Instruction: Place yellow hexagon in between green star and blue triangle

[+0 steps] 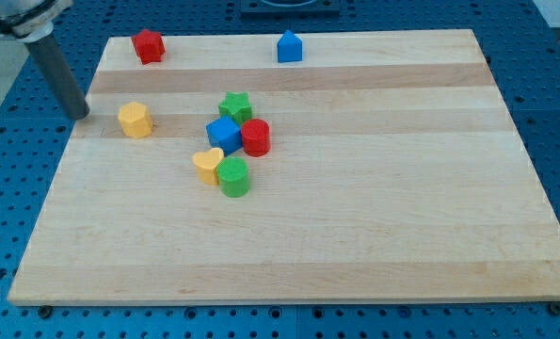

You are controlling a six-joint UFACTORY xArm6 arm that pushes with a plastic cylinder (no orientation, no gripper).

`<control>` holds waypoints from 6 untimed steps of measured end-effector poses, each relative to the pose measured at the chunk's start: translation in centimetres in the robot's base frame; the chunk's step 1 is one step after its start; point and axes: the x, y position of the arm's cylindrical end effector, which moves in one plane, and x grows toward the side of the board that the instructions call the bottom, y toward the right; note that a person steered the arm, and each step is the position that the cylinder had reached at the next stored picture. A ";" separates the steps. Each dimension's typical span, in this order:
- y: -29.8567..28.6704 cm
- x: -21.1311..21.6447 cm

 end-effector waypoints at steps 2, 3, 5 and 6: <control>0.8 2.3; 3.1 2.2; 6.9 0.5; 9.6 0.4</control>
